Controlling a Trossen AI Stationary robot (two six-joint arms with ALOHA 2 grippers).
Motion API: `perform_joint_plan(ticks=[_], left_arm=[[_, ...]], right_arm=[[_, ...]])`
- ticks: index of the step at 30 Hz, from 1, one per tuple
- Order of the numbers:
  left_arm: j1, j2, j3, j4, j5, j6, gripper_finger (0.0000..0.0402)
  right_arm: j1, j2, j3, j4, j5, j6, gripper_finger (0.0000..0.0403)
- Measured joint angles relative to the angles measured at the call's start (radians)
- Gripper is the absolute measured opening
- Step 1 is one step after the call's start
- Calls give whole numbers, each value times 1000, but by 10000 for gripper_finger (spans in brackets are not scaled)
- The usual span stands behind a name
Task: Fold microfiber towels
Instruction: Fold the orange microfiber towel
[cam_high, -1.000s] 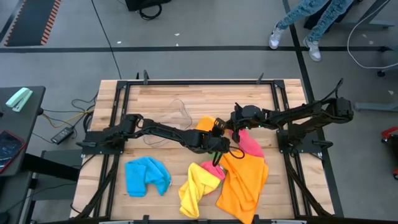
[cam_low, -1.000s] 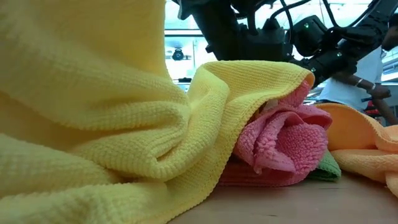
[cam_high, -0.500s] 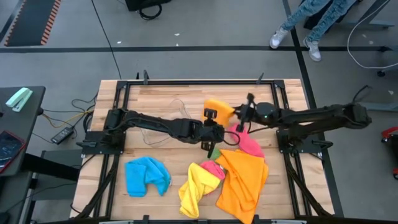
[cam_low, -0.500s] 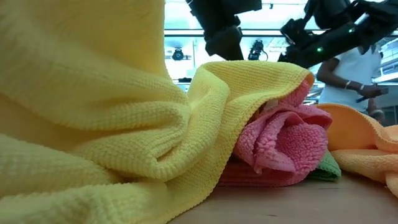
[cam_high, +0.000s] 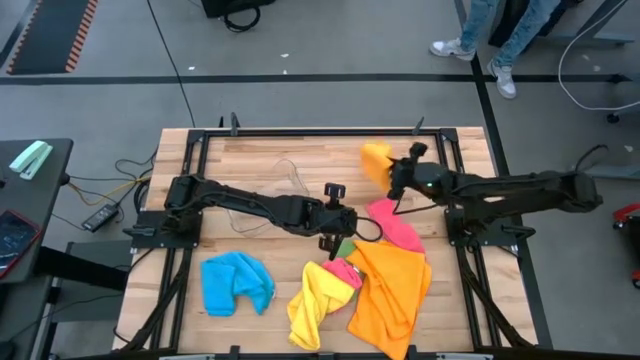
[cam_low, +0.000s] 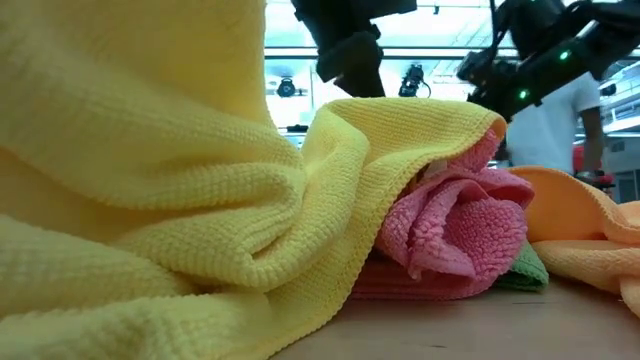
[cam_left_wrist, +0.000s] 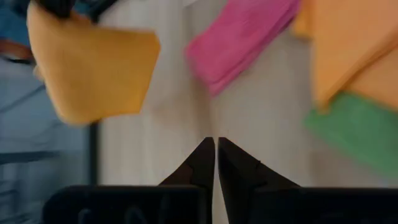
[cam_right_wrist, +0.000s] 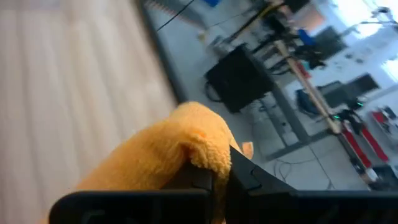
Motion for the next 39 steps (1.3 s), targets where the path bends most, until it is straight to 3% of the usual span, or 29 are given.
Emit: perform_joint_plan(ticks=[3, 7, 16, 22, 27, 36, 39], left_arm=[[1, -4, -82, 108, 17, 18, 17], [2, -23, -151, 179, 17, 3, 11], [-23, -30, -193, 157, 19, -93, 29], [-45, -30, -195, 135, 19, -127, 27], [-44, -30, -195, 125, 18, -126, 19], [-42, -29, -195, 124, 18, -127, 28], [-42, -29, -195, 125, 18, -126, 27]], right_arm=[[-8, 107, 0, 104, -53, -30, 16], [-7, 255, 7, 251, -202, -69, 16], [47, 533, 88, 262, -449, 28, 16], [105, 636, 101, 265, -461, 46, 18], [128, 675, 101, 253, -457, 39, 46], [161, 567, 100, 187, -281, 33, 124], [166, 542, 100, 142, -267, 33, 144]])
